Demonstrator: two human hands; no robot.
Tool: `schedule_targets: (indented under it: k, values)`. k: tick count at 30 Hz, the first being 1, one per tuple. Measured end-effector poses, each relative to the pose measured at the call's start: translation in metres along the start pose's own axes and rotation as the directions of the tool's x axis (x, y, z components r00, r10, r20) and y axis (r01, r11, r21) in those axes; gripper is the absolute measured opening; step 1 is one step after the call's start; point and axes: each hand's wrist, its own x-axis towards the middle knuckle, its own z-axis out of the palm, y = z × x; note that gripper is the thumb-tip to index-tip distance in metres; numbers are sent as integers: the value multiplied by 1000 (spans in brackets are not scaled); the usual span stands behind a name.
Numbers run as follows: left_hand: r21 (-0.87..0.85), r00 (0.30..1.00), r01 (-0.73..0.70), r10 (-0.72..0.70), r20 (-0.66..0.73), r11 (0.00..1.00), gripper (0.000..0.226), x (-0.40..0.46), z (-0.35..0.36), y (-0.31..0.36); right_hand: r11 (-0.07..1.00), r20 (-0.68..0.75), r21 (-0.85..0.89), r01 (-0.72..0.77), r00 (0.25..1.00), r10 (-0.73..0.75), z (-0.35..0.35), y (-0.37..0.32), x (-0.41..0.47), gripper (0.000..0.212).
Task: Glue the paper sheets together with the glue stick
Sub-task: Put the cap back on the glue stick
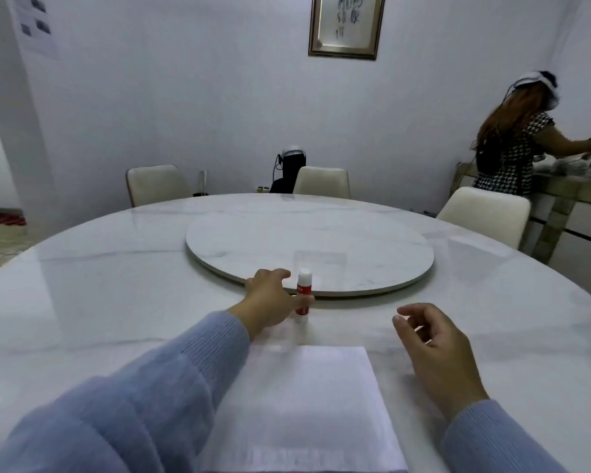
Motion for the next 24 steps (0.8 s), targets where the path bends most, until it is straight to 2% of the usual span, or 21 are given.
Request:
schedule_targets:
  k: [4, 7, 9, 11, 12, 13, 15, 16, 17, 18, 19, 20, 21, 22, 23, 24]
  values:
    - [-111, 992, -35, 21, -126, 993, 36, 7, 18, 2, 1000, -4, 5, -12, 1000, 12, -1, 1, 2, 7]
    - [-235, 983, -85, 43, -178, 968, 28, 0, 10, 8, 1000, -5, -9, -1, 1000, 1, -1, -2, 2, 3]
    - [-506, 994, -87, 41, -100, 858, 21, -17, -7, 17, 999, -19, 33, -16, 1000, 16, -2, -12, 1, 5]
    - [-795, 995, -55, 96, 4, 604, 17, -43, -27, 22, 963, 67, 234, -136, 990, 124, 2, -33, -2, 18]
    - [-886, 990, -33, 137, 35, 463, 22, -55, -34, 23, 888, 205, 375, -266, 958, 200, 7, -46, -4, 25]
    - [-935, 986, -21, 164, 40, 353, 28, -66, -39, 22, 776, 379, 476, -414, 893, 244, 14, -59, -8, 33]
    - [-963, 989, -41, 151, -1, 265, 35, -81, -44, 18, 544, 647, 534, -647, 727, 230, 30, -81, -18, 40]
    - [-965, 992, -61, 126, -29, 256, 34, -86, -46, 16, 454, 703, 554, -698, 684, 195, 37, -86, -23, 40]
    - [-964, 993, -78, 105, -53, 255, 32, -89, -47, 13, 380, 718, 585, -717, 675, 168, 42, -88, -25, 38]
    - [-963, 993, -93, 95, -71, 254, 31, -91, -47, 11, 324, 712, 616, -718, 683, 163, 47, -88, -27, 35]
    - [-960, 992, -106, 95, -84, 258, 30, -92, -47, 9, 317, 691, 640, -700, 705, 161, 52, -87, -27, 33]
    - [-958, 991, -113, 95, -90, 265, 30, -94, -45, 8, 377, 645, 661, -649, 748, 159, 54, -82, -26, 29]
    - [-954, 991, -114, 94, -91, 276, 31, -94, -42, 8, 532, 549, 650, -542, 820, 165, 57, -75, -24, 24]
    - [-951, 992, -113, 92, -90, 289, 32, -94, -40, 9, 720, 410, 577, -386, 899, 153, 58, -71, -24, 21]
    - [-947, 992, -113, 93, -89, 300, 32, -94, -38, 10, 845, 304, 472, -251, 946, 110, 59, -67, -24, 24]
    - [-945, 991, -114, 97, -88, 306, 32, -94, -36, 11, 895, 255, 406, -185, 963, 83, 60, -66, -26, 27]
